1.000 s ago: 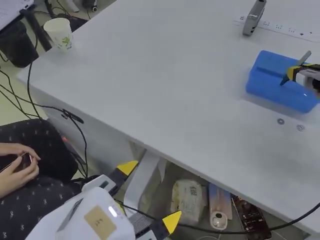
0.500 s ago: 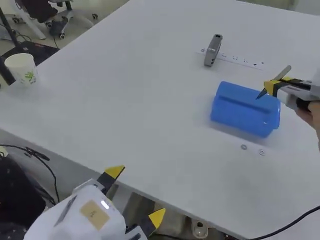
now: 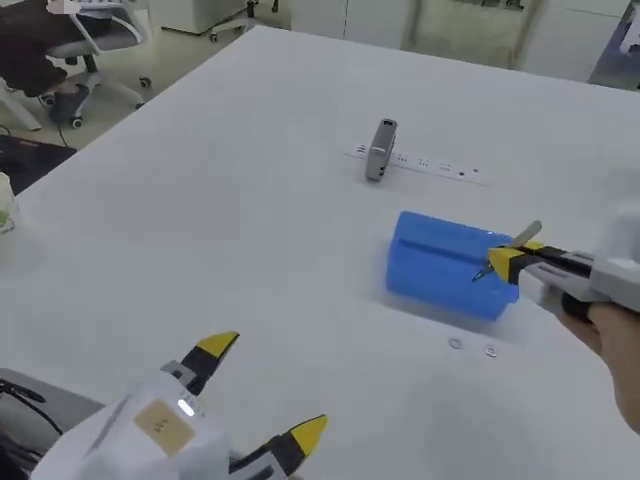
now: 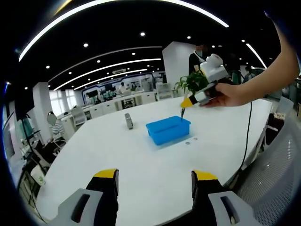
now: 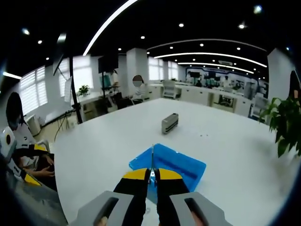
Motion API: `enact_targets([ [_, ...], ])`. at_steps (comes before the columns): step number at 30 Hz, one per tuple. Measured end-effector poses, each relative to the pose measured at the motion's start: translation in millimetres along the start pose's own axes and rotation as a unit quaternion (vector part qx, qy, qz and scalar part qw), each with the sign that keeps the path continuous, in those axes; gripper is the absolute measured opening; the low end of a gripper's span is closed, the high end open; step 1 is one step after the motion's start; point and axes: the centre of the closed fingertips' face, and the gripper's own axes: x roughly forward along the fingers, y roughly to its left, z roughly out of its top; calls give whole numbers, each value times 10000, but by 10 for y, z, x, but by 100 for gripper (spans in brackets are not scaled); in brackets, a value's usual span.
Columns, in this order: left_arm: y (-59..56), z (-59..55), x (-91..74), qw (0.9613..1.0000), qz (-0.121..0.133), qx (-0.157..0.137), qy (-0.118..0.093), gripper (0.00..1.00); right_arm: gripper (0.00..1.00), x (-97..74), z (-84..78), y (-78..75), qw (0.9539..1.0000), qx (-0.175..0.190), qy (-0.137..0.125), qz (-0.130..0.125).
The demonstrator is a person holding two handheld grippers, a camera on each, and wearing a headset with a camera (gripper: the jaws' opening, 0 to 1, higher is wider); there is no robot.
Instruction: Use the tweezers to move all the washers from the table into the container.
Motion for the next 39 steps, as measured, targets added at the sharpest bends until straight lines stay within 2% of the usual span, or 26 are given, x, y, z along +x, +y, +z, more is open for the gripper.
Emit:
enact_targets([
  [2, 59, 29, 45, 10000, 7, -18, -41, 63, 3, -6, -80, 22, 10000, 54, 66, 8],
  [5, 75, 55, 102, 10000, -40, -22, -72, 63, 3, -17, -237, 57, 9997, 113, 203, -14],
  [13, 172, 115, 267, 9999, -30, 26, -122, 62, 3, 79, -454, 26, 9989, 187, 437, -40],
  [14, 166, 43, 246, 9999, -4, -159, -9, 61, 3, 91, -465, 23, 9988, 192, 448, -42],
  [16, 155, 93, 255, 9999, -20, -107, -74, 61, 3, 135, -521, 4, 9984, 212, 519, -24],
  [18, 138, 86, 260, 10000, -16, -44, -36, 61, 3, 170, -585, -17, 9979, 285, 585, -10],
  [22, 161, 88, 256, 10000, 46, -67, -54, 61, 3, 210, -646, -26, 9974, 335, 633, 21],
  [26, 166, 66, 266, 10000, 73, -37, 2, 59, 3, 226, -705, -15, 9971, 236, 721, 24],
  [29, 159, 85, 268, 9999, 55, -83, -58, 59, 3, 239, -750, -20, 9969, 218, 754, 14],
  [35, 180, 88, 289, 9996, 144, -249, -72, 58, 3, 247, -719, -26, 9975, 192, 679, -7],
  [39, 181, 74, 291, 9996, 142, -240, -27, 58, 3, 245, -713, -48, 9977, 178, 655, -39],
])
